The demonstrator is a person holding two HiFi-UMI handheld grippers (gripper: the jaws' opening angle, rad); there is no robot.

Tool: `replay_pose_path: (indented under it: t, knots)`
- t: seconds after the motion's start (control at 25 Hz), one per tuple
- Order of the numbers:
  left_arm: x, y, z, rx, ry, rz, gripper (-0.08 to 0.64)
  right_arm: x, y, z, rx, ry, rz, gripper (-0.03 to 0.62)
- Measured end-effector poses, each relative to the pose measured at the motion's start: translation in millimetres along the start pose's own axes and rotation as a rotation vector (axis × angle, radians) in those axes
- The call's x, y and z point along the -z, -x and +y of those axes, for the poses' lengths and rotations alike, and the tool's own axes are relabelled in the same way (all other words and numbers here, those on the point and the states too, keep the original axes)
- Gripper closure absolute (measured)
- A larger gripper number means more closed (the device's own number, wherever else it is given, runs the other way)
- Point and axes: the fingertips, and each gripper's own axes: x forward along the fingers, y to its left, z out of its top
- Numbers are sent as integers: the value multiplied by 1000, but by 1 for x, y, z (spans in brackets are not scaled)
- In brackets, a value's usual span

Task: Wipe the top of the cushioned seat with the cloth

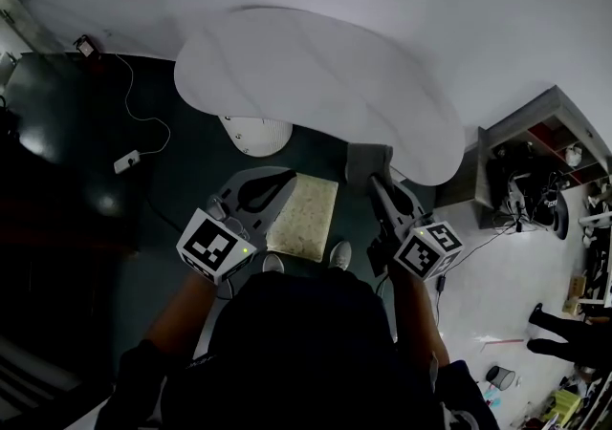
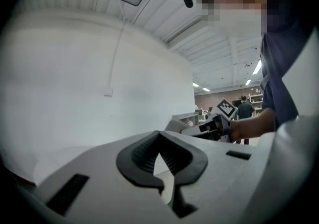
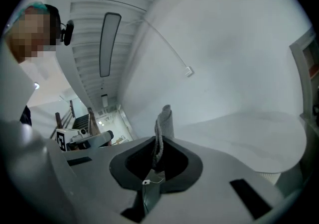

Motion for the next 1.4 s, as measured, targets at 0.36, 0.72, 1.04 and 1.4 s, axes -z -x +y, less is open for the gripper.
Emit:
replay_pose_path:
  t: [0.36,0.72,1.04,1.4]
  knots:
    - [-7,-9,24,13,5,0,554,-32,-14,18,-25,38,-44,560]
    - [-3,-25,44,22,32,1,554,-37,-35,14,-34,54,-16,560]
    - [5,-34,58,27,44,20,554,-40,-48,7,-32,56,-16,560]
    - [6,-43,65,29,52,13,554,-39,-55,1,-27,59,3,560]
